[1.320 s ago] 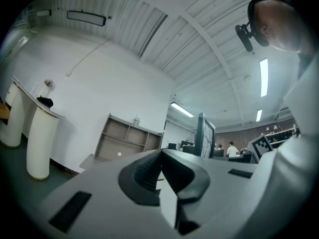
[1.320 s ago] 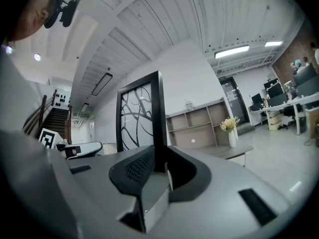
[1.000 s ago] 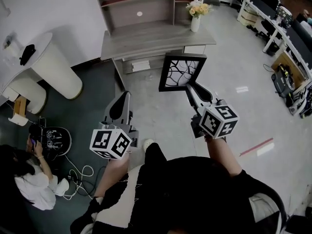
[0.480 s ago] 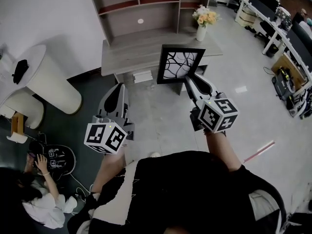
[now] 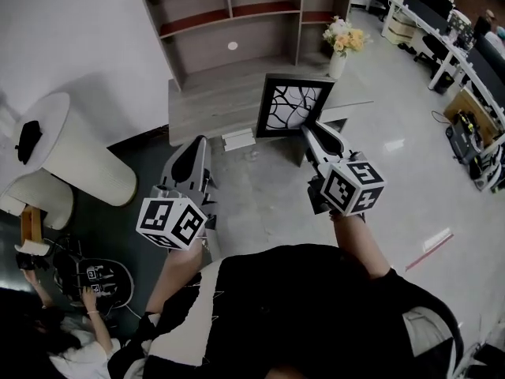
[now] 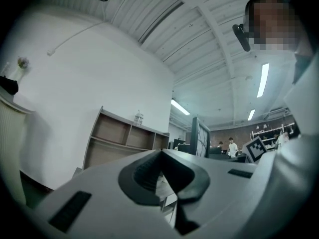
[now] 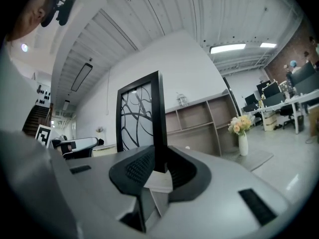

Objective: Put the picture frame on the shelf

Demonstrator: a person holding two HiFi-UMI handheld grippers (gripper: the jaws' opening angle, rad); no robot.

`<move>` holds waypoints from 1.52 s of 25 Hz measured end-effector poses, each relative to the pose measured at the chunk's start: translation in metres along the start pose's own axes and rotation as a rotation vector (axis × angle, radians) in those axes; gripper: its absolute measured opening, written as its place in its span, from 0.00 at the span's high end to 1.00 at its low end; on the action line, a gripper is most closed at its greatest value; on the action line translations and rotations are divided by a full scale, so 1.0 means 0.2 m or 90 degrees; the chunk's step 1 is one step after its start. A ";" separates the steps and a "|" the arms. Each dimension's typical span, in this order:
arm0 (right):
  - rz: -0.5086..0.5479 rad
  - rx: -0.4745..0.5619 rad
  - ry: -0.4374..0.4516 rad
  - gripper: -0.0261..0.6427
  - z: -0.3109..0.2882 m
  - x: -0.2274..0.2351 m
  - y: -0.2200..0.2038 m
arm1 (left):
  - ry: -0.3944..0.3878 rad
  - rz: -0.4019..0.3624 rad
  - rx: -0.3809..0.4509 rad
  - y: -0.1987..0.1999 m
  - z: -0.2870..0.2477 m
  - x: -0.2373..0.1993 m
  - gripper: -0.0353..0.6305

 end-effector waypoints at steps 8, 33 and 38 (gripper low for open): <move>-0.013 -0.046 -0.009 0.84 -0.15 0.08 -0.15 | -0.009 0.029 -0.018 -0.09 -0.14 -0.14 0.93; 0.029 -0.026 0.010 0.83 -1.21 0.74 -0.01 | 0.041 0.014 0.045 0.13 -1.00 -0.70 0.93; -0.015 -0.015 0.040 0.83 -1.45 0.92 0.02 | 0.062 0.007 0.056 0.16 -1.16 -0.81 0.93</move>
Point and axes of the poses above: the fingertips, and each gripper's own axes: z backward along the fingers, x to its right, y out of its top, the point moved 5 cm from there along z, backward along the fingers, and after that the axes turned 14 degrees about z, right-handed, at the moved point
